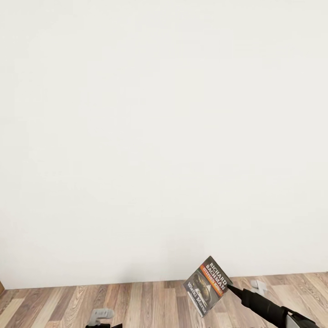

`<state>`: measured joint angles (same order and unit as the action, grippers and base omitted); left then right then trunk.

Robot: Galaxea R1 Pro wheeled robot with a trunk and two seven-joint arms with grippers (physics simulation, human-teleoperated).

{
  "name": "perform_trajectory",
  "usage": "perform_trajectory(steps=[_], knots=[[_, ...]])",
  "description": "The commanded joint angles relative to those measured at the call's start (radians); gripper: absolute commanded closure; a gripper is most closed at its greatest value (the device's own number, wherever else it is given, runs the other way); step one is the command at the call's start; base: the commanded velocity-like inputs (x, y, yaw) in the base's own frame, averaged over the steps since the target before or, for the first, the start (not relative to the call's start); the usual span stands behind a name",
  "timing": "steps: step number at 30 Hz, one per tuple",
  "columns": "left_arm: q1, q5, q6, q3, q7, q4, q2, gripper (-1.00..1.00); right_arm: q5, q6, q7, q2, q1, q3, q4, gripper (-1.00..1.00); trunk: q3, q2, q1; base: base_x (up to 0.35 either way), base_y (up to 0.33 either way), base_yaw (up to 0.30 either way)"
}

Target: In the bedroom, move the book from the bed onto either nightstand, and place the two sandals side by side next to the bed.

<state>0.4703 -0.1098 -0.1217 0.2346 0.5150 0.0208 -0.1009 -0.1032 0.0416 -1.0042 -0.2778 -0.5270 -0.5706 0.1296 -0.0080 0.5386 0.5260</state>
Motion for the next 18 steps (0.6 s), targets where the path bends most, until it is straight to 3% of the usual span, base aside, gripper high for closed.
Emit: perform_trajectory(steps=[1, 13, 18], knots=[[0.0, -0.01, -0.006, 0.008, 0.002, -0.001, -0.001, -1.0, -0.01, 0.004, -0.004, 0.0, -0.001, -0.009, 0.001, 1.0, -0.001, 0.001, 0.0, 0.006, 0.0, -0.235], [0.001, -0.01, -0.006, 0.008, 0.002, -0.001, 0.0, -1.0, -0.01, 0.004, -0.003, 0.0, -0.001, -0.01, 0.001, 1.0, -0.001, 0.001, 0.0, 0.001, 0.0, -0.275], [0.0, -0.011, -0.006, 0.007, 0.002, -0.001, 0.0, -1.0, -0.01, 0.004, -0.002, 0.001, -0.001, -0.01, 0.001, 1.0, -0.001, 0.001, 0.0, 0.2, 0.0, -0.253]])
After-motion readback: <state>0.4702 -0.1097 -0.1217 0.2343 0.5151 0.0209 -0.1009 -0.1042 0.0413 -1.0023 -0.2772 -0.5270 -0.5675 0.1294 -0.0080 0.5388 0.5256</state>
